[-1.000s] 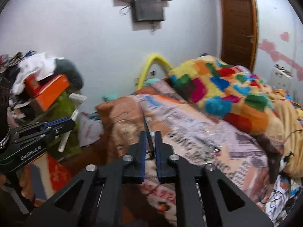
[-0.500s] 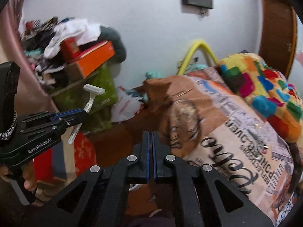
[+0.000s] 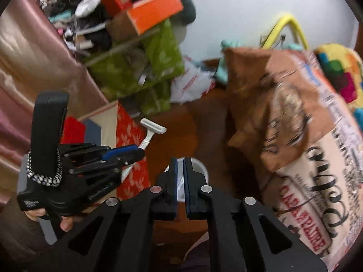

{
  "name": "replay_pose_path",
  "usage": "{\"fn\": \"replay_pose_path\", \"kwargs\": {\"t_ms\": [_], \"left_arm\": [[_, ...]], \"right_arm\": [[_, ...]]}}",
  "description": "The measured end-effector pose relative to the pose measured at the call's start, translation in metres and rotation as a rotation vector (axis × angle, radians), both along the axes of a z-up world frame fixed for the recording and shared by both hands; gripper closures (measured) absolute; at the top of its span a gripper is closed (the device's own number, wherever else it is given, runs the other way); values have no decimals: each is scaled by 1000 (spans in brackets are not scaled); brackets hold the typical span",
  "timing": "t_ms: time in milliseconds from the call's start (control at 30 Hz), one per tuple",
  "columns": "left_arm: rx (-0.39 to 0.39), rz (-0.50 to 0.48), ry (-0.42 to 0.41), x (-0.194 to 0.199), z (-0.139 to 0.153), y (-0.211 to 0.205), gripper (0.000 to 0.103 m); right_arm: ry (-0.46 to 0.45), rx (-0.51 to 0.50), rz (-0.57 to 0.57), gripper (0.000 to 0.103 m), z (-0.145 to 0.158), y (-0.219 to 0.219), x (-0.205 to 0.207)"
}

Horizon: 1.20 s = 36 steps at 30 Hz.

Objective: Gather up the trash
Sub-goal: 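Carry the white razor and black USB stick over the white floor bin, then open both tools to drop the razor and USB stick into the bin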

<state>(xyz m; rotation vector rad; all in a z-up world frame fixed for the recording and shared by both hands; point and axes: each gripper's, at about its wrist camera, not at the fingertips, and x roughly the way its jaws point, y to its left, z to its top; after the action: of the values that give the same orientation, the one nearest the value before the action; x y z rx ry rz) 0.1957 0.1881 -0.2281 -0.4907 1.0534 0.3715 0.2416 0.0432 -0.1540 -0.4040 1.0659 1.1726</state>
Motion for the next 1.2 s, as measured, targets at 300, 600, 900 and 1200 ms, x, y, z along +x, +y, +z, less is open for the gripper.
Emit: {"fn": "replay_pose_path", "kwargs": {"t_ms": [300, 600, 900, 1200], "left_arm": [[-121, 42, 109, 5, -61, 21, 95], [-123, 50, 138, 12, -73, 33, 93], [-69, 69, 93, -3, -43, 34, 93], [46, 40, -39, -13, 27, 5, 93]], "right_arm": [[80, -158, 33, 91, -58, 30, 3], [74, -180, 13, 65, -73, 42, 9], [54, -153, 4, 65, -64, 35, 8], [8, -55, -47, 65, -24, 0, 15]]}}
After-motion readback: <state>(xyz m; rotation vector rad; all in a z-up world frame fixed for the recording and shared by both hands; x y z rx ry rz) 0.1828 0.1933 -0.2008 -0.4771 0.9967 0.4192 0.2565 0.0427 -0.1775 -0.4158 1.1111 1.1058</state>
